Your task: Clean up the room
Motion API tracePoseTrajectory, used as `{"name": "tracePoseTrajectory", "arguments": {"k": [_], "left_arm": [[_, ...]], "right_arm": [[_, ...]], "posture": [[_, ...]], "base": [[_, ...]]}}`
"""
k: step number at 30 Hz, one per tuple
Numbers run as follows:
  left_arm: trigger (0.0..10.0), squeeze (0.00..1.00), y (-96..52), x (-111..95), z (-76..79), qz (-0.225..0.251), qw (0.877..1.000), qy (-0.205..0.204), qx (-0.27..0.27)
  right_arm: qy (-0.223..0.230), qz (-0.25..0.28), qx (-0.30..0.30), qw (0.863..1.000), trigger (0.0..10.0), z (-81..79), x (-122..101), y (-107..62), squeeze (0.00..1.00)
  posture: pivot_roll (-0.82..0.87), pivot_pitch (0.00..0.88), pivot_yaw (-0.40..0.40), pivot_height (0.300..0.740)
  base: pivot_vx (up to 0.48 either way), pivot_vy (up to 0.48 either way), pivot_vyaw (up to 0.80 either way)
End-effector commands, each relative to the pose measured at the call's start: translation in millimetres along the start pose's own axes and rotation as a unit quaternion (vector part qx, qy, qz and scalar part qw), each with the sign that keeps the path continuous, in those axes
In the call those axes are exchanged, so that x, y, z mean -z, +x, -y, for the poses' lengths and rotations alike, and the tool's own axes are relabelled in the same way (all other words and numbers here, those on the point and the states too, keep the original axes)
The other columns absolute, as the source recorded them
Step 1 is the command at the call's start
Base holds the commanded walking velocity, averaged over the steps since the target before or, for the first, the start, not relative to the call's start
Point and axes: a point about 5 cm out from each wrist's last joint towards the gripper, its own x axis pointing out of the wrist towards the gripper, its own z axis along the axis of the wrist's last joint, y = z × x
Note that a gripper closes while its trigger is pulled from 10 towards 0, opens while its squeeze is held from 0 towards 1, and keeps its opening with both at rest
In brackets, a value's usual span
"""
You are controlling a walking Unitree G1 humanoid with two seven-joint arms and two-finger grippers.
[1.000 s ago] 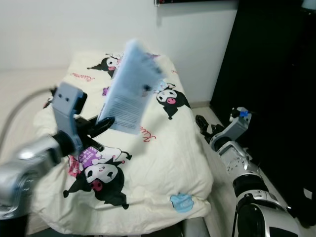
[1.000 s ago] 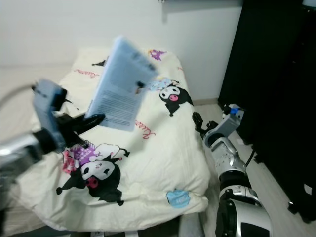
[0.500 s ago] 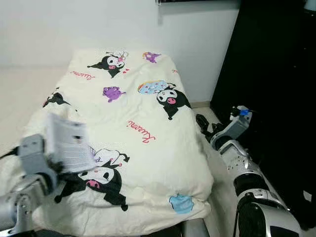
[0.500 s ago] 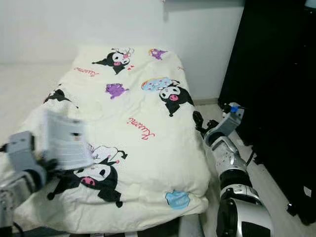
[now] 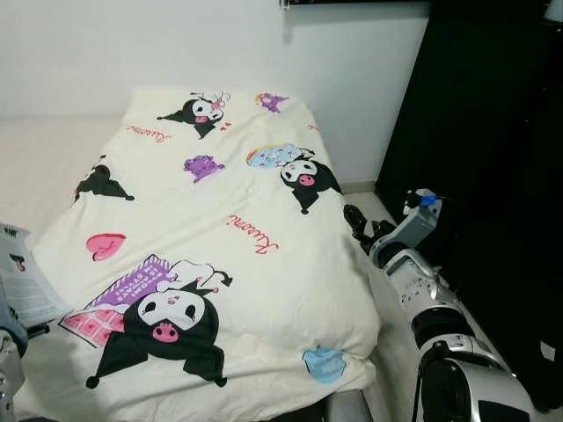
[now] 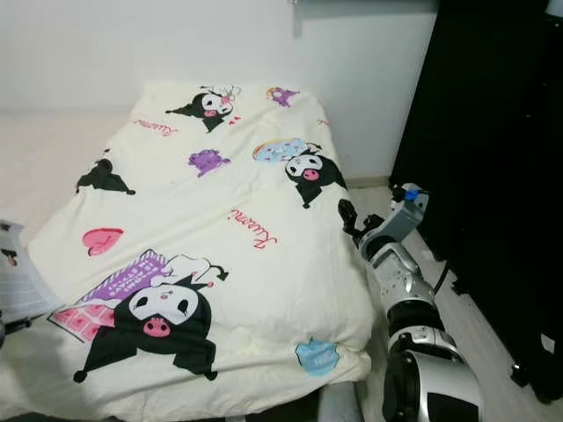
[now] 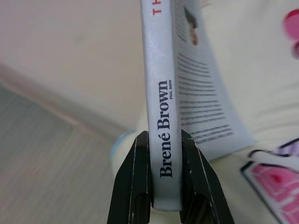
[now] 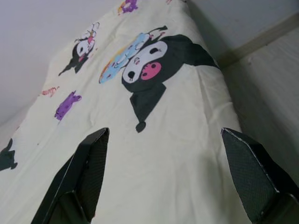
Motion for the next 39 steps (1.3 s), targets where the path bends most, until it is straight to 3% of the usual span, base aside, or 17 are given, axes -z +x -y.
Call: {"name": "tracePoseTrajectory", "arguments": {"k": [1, 5, 7, 8, 11, 16, 17, 22, 24, 26, 30, 31, 32, 35, 37, 38, 39], "left_arm": [[0.0, 0.0, 1.9, 0, -8.6, 0.006, 0.999, 0.014, -0.036], [0.0, 0.0, 1.6, -8, -7.3, 0.026, 0.998, 0.027, -0.045], [0.0, 0.0, -0.2, -24, -9.9, 0.068, 0.994, 0.065, -0.057], [0.0, 0.0, -3.2, -38, -12.8, 0.108, 0.987, 0.095, -0.071], [0.0, 0.0, -20.2, -81, -14.1, 0.256, 0.94, 0.192, -0.115], [0.0, 0.0, -26.8, -93, -8.1, 0.298, 0.923, 0.211, -0.12], [0.0, 0.0, -20.3, -82, -1.3, 0.273, 0.939, 0.185, -0.097], [0.0, 0.0, -10.2, -47, 8.7, 0.2, 0.964, 0.165, -0.056], [0.0, 0.0, -3.2, -10, 10.9, 0.101, 0.988, 0.113, -0.025], [0.0, 0.0, -2.1, 0, 11.7, 0.077, 0.992, 0.101, -0.017], [0.0, 0.0, -3.2, 23, 6.5, 0.072, 0.983, 0.17, -0.024], [0.0, 0.0, -3.7, 31, 4.0, 0.075, 0.973, 0.219, -0.021], [0.0, 0.0, -3.7, 31, 4.0, 0.075, 0.973, 0.219, -0.021], [0.0, 0.0, 3.1, 47, -6.7, 0.063, 0.949, 0.309, -0.005], [0.0, 0.0, 3.1, 47, -6.7, 0.063, 0.949, 0.309, -0.005], [0.0, 0.0, 6.2, 48, -2.8, 0.053, 0.927, 0.368, 0.05], [0.0, 0.0, 6.2, 48, -2.8, 0.053, 0.927, 0.368, 0.05]], "right_arm": [[-0.003, -0.003, 0.008, 1.0, 10.0, 3.2, 2, -1.0, 0.0], [-0.003, -0.002, 0.008, 1.0, 10.0, 3.0, 2, -0.7, 0.0], [-0.002, -0.002, 0.008, 1.0, 10.0, 2.5, 2, -0.5, 0.0], [-0.002, -0.002, 0.008, 1.0, 10.0, 2.9, 2, -0.6, 0.0], [-0.002, -0.003, 0.009, 1.0, 10.0, 3.7, 3, -1.0, 0.0], [-0.001, -0.003, 0.008, 1.0, 10.0, 2.5, 2, -0.3, 0.0], [-0.002, -0.003, 0.006, 1.0, 10.0, 0.7, 3, 0.5, 0.0], [-0.003, -0.002, 0.004, 1.0, 10.0, -0.1, 2, 0.8, 0.0], [-0.003, -0.002, 0.005, 1.0, 10.0, 0.5, 2, 0.6, 0.0], [-0.003, -0.001, 0.005, 1.0, 10.0, 0.7, 2, 0.5, 0.0], [-0.002, -0.002, 0.007, 1.0, 10.0, 1.2, 2, 0.2, 0.0], [-0.004, -0.002, 0.007, 1.0, 10.0, 1.2, 3, 0.1, 0.0], [-0.004, -0.002, 0.007, 1.0, 10.0, 1.2, 3, 0.1, 0.0], [-0.003, -0.003, 0.007, 1.0, 10.0, 1.3, 3, 0.1, 0.0], [-0.003, -0.003, 0.007, 1.0, 10.0, 1.3, 3, 0.1, 0.0], [-0.003, -0.004, 0.006, 1.0, 10.0, 1.3, 3, 0.2, 0.0], [-0.003, -0.004, 0.006, 1.0, 10.0, 1.3, 3, 0.2, 0.0]], "posture": [[0.0, 0.028, -0.029, 0.475], [0.0, 0.027, -0.025, 0.475], [0.0, 0.027, -0.025, 0.475], [0.0, 0.028, -0.026, 0.475], [0.0, 0.027, -0.029, 0.475], [0.0, 0.025, -0.031, 0.475], [0.01, 0.025, -0.03, 0.475], [0.0, 0.023, -0.026, 0.475], [0.0, 0.025, -0.027, 0.475], [0.0, 0.025, -0.027, 0.475], [0.0, 0.027, -0.026, 0.475], [0.0, 0.028, -0.025, 0.475], [0.0, 0.028, -0.025, 0.475], [0.01, 0.027, -0.026, 0.475], [0.01, 0.027, -0.026, 0.475], [0.01, 0.026, -0.032, 0.475], [0.01, 0.026, -0.032, 0.475]], "base": [[0.0, 0.0, 0.0], [0.0, 0.0, 0.0], [0.0, 0.0, 0.0], [0.0, 0.0, 0.0], [0.0, 0.0, 0.0], [0.0, 0.0, 0.0], [0.0, 0.0, 0.0], [0.0, 0.0, 0.0], [0.0, 0.0, 0.0], [0.0, 0.0, 0.0], [0.0, 0.0, 0.0], [0.0, 0.0, 0.0], [0.0, 0.0, 0.0], [0.0, 0.0, 0.0], [0.0, 0.0, 0.0], [0.0, 0.0, 0.0], [0.0, 0.0, 0.0]]}}
